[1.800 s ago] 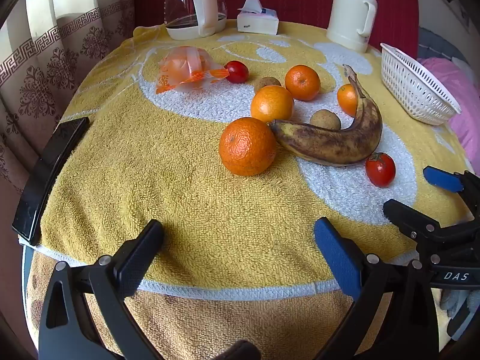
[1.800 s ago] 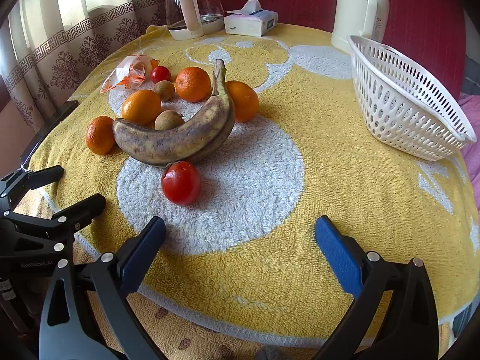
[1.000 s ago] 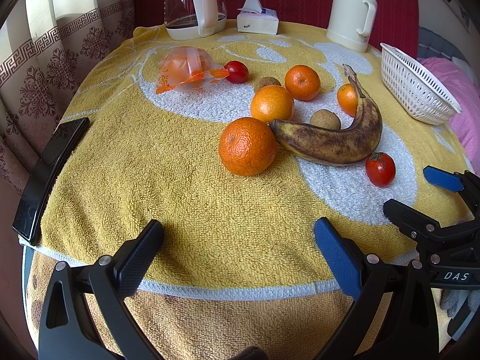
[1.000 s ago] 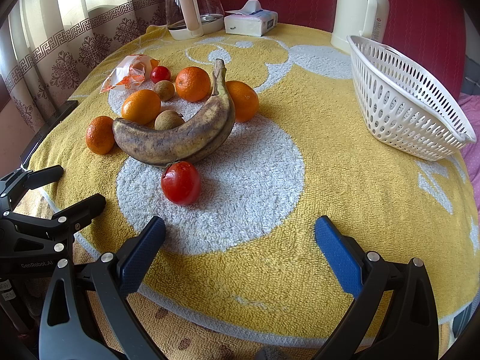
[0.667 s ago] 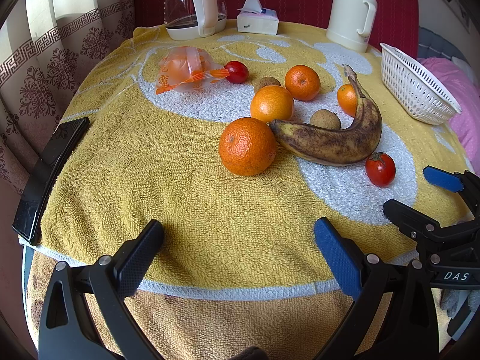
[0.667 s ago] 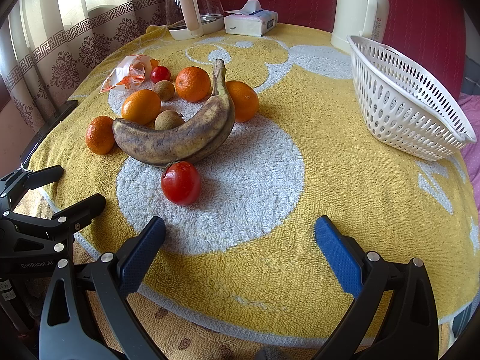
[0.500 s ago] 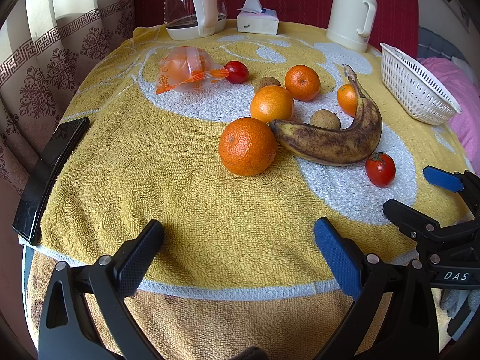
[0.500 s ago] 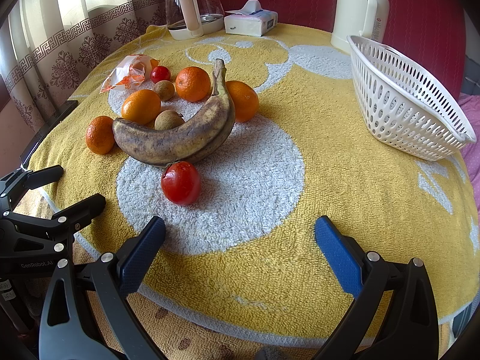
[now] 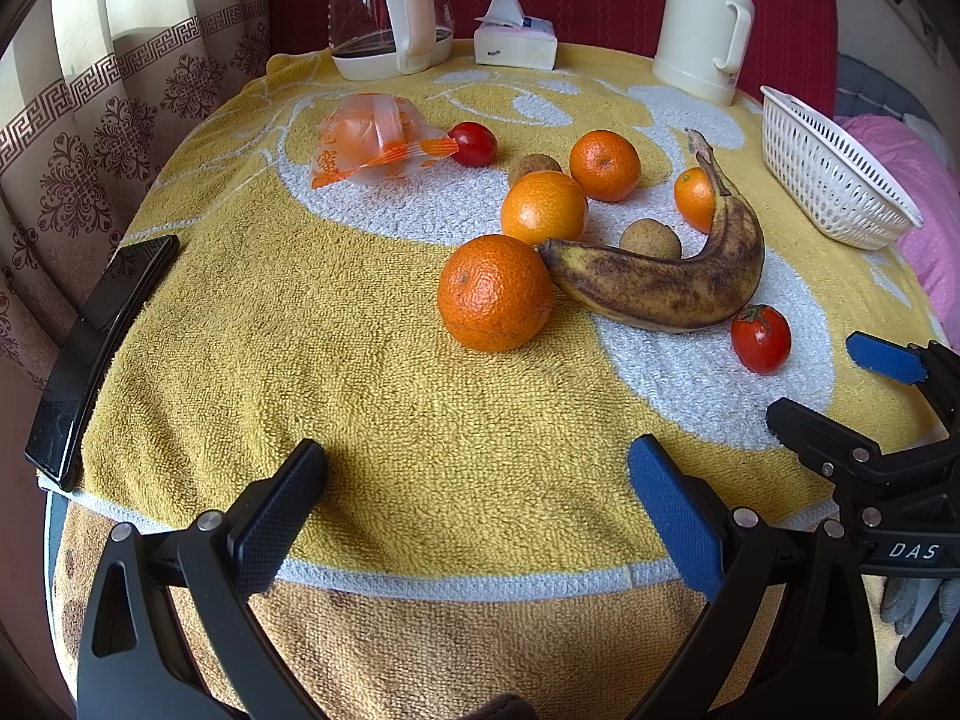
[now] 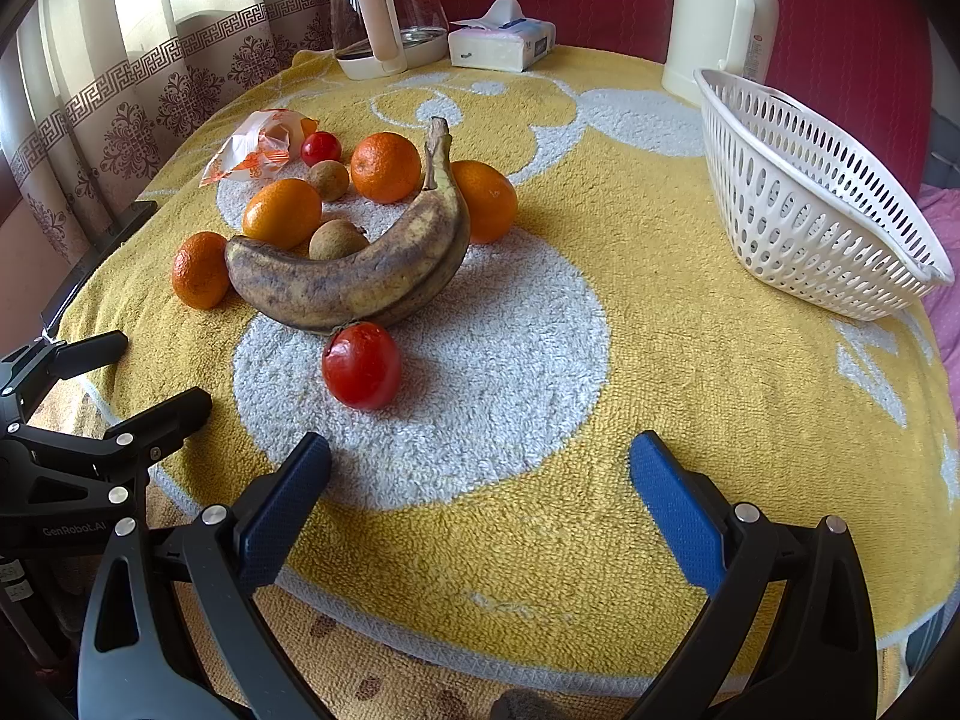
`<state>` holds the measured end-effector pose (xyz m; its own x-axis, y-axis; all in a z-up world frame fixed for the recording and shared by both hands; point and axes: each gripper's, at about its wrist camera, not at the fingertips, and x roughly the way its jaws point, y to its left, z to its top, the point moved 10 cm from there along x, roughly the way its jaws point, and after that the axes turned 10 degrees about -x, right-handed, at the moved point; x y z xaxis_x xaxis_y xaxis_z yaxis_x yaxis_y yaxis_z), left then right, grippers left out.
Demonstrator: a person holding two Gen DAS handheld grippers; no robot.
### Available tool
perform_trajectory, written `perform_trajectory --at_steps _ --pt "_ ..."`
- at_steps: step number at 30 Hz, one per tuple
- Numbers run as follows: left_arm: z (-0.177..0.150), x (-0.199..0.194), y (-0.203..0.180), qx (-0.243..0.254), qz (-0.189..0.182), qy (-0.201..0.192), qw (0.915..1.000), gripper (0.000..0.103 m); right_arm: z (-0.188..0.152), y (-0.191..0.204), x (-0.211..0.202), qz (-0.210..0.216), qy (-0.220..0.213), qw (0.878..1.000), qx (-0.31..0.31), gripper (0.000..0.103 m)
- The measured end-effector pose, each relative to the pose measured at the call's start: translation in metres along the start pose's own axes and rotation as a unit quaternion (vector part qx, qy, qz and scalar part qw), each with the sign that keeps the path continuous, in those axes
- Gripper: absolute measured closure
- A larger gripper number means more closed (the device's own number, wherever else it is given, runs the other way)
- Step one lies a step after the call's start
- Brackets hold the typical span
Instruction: Organize fruits
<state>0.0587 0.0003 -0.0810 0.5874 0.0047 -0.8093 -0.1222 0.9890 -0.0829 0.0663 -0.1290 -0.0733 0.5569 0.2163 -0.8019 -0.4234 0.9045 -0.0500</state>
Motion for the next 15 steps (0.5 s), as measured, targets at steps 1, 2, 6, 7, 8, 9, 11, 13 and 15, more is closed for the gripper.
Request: perform_trajectory --at_steps 1,2,6,7,8,9,11,13,15 --pt "0.0 0.0 0.0 0.0 0.0 0.0 1.0 0.005 0.0001 -0.0001 0.0 0.0 0.0 1.0 0.0 0.002" --pt "0.0 0.0 0.0 0.0 0.0 0.0 1.0 0.005 0.0001 -0.0002 0.0 0.0 0.0 1.0 0.0 0.002" --pt "0.0 0.0 0.0 0.0 0.0 0.0 1.0 0.005 0.0004 0.0 0.0003 0.0 0.0 1.0 0.0 0.002" --pt "0.0 0.0 0.0 0.0 0.0 0.0 1.0 0.005 0.0005 0.0001 0.0005 0.0 0.0 1.0 0.0 0.002" --pt "0.0 0.0 0.0 0.0 0.0 0.0 1.0 0.005 0.0006 0.0002 0.0006 0.0 0.0 1.0 0.0 0.002" --pt "0.0 0.0 0.0 0.0 0.0 0.0 1.0 0.005 0.0007 0.0002 0.0008 0.0 0.001 1.0 0.0 0.002" --pt "0.0 0.0 0.0 0.0 0.0 0.0 1.0 0.005 0.0006 0.0005 0.0012 -0.001 0.002 1.0 -0.001 0.002" --pt "0.0 0.0 0.0001 0.0 0.0 0.0 1.0 0.005 0.0003 0.0008 0.0013 -0.002 0.003 1.0 -0.001 0.002" --pt "0.0 0.0 0.0002 0.0 0.001 0.0 1.0 0.005 0.0018 0.0006 0.0023 -0.002 0.005 1.0 -0.002 0.002"
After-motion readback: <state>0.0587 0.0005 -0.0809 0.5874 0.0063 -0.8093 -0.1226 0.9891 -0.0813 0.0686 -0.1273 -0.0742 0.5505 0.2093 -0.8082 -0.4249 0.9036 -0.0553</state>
